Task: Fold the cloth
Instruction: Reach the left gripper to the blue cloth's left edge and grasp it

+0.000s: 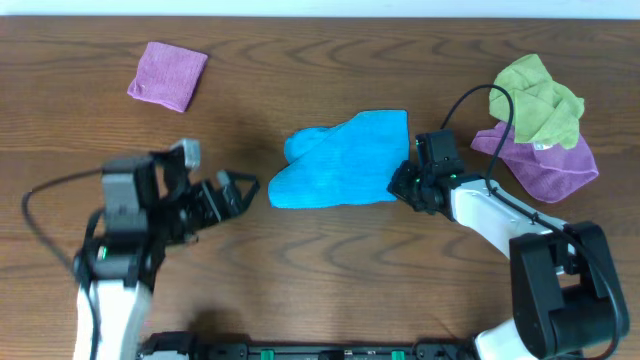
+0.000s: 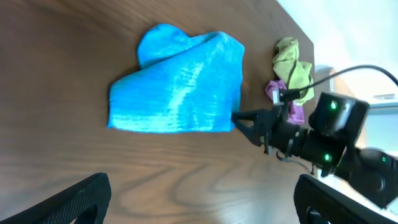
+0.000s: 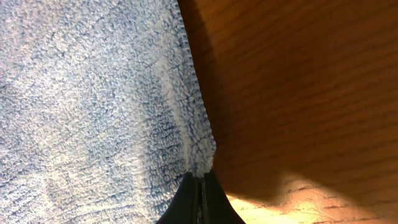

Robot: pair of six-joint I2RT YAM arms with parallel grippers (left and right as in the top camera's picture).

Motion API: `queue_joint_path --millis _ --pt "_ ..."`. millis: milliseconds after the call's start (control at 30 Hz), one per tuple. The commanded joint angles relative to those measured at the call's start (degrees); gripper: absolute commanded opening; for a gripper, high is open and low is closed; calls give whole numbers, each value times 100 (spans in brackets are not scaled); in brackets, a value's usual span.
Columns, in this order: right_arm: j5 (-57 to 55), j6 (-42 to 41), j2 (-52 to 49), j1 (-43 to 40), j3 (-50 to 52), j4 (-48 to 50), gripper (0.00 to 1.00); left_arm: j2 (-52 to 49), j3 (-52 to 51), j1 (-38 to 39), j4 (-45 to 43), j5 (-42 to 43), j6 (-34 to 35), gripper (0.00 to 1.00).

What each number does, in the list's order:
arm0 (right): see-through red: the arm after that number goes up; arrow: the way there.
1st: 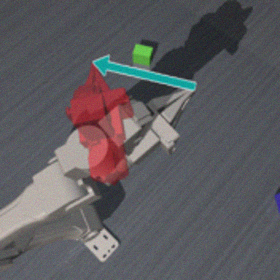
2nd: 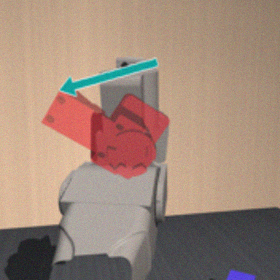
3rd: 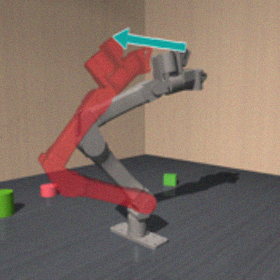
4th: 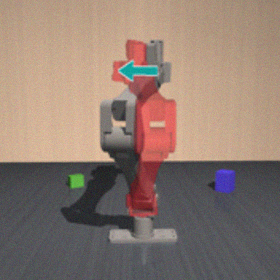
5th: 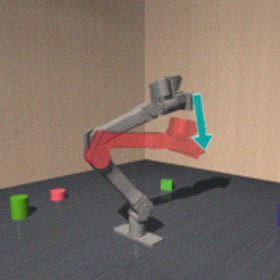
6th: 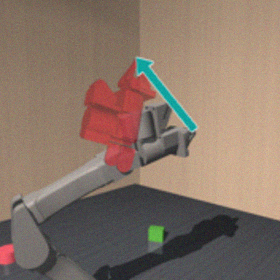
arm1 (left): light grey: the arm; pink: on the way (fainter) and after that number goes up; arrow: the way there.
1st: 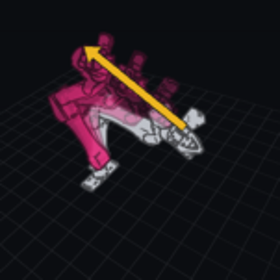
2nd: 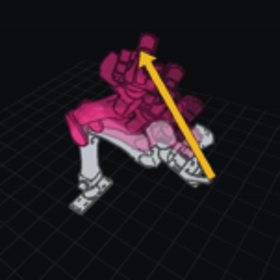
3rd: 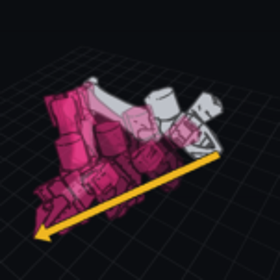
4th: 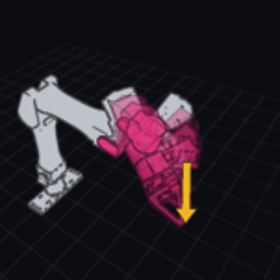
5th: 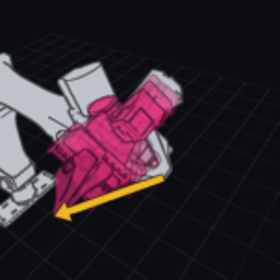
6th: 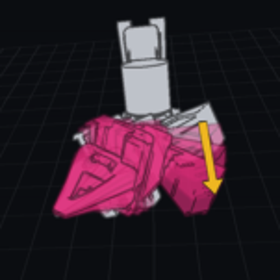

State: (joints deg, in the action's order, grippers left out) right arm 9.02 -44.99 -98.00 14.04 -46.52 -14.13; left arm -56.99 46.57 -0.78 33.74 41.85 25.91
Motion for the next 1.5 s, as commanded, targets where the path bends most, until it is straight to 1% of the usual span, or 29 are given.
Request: queue_joint_path --millis 0,200,433,500,700,900,1067,1333,1433,1467 --pt "118 -15 -57 -52 37 -17 1 -695 68 22 9 297 420 95" --pt "348 -15 -57 -52 37 -22 1 -1821 68 22 -70 258 1202 95" --pt "369 -15 -52 -52 37 -24 1 -2883 68 42 -533 267 1294 95" --pt "415 -15 -52 -52 37 -22 1 -3115 68 44 -658 278 1427 95" --pt "455 -13 -52 -52 37 -22 1 -3508 68 46 -1029 278 1462 95" --pt "461 -15 -52 -52 37 -22 1 -3849 68 160 -1735 284 1508 95" --pt "498 -15 -52 -52 35 -22 1 -4199 68 262 -2341 627 1631 97" --pt "501 -15 -48 -52 37 -22 1 -4583 68 413 -2544 730 1703 98" --pt "501 -15 -48 -52 35 -22 1 -4763 68 496 -2662 831 1794 100" --pt "501 -15 -48 -52 37 -22 1 -4806 68 527 -2695 872 1805 94"
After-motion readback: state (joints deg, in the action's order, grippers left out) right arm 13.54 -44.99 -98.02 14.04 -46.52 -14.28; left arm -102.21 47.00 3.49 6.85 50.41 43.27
